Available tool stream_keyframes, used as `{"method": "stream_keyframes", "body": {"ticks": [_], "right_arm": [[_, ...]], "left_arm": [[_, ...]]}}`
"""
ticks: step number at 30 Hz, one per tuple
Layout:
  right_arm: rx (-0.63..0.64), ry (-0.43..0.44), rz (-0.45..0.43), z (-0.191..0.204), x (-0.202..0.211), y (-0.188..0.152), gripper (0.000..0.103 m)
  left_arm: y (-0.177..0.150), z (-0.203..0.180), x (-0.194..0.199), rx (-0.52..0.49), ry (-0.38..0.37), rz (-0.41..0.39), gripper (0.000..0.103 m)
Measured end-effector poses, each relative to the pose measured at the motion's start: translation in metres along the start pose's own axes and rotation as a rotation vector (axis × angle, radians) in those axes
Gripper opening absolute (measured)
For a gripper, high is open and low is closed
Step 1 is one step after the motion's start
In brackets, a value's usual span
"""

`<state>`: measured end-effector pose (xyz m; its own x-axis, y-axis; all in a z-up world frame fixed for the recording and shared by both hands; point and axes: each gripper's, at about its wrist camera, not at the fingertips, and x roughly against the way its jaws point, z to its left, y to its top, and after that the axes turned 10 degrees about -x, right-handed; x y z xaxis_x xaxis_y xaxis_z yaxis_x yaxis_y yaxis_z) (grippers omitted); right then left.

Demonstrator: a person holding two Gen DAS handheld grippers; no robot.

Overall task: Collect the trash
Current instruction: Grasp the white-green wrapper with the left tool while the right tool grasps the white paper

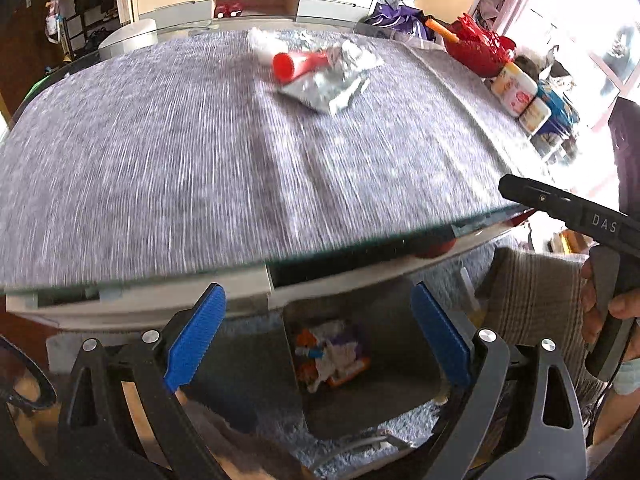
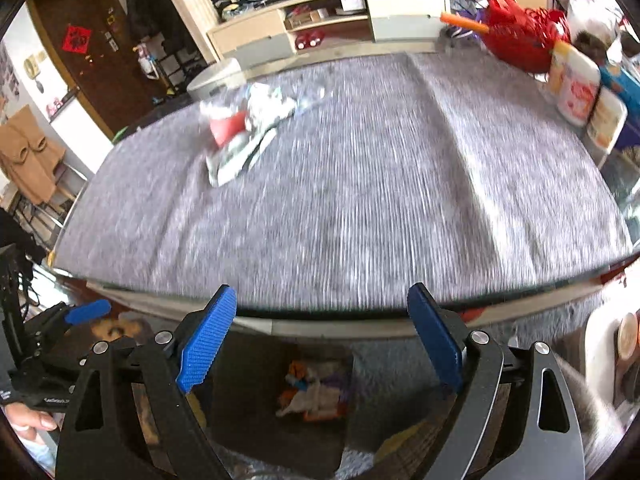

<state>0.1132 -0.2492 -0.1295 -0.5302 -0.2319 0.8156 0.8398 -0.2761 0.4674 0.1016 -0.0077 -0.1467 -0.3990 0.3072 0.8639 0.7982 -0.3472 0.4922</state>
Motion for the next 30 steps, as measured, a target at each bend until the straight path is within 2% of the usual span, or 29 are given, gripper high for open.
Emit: {"method": "stream_keyframes", "body": {"ticks": [8, 15, 17, 19, 23, 28, 30], "right_arm": [[0.036, 0.039, -0.03, 0.023, -0.025, 0.057, 0.088], [0.076, 0.079, -0.037, 0.05, -0.065, 0.105, 0.088], [0.093, 0.08, -0.037, 0.056, -0.073, 0.111, 0.084], [0.114, 0.077, -0.031, 0.064, -0.084, 0.118, 0.073], [0.132, 0.083, -0.022, 0.074, -0.099, 0.124, 0.063], [0.172, 0.09, -0.001, 0.085, -0.117, 0.13, 0.057], [0.17, 0.089, 0.023, 0.083, -0.126, 0.131, 0.047]], "left_arm": [[0.059, 0.023, -0.014, 0.007, -0.004, -0.023, 0.089], [0.104, 0.029, -0.039, -0.042, 0.011, -0.016, 0.089], [0.112, 0.031, -0.047, -0.041, 0.005, -0.01, 0.089], [0.12, 0.033, -0.057, -0.032, -0.01, -0.003, 0.089], [0.133, 0.036, -0.075, -0.021, -0.016, 0.008, 0.088], [0.144, 0.036, -0.093, -0.027, -0.023, 0.018, 0.085], [0.146, 0.036, -0.103, -0.026, -0.022, 0.027, 0.082]]}}
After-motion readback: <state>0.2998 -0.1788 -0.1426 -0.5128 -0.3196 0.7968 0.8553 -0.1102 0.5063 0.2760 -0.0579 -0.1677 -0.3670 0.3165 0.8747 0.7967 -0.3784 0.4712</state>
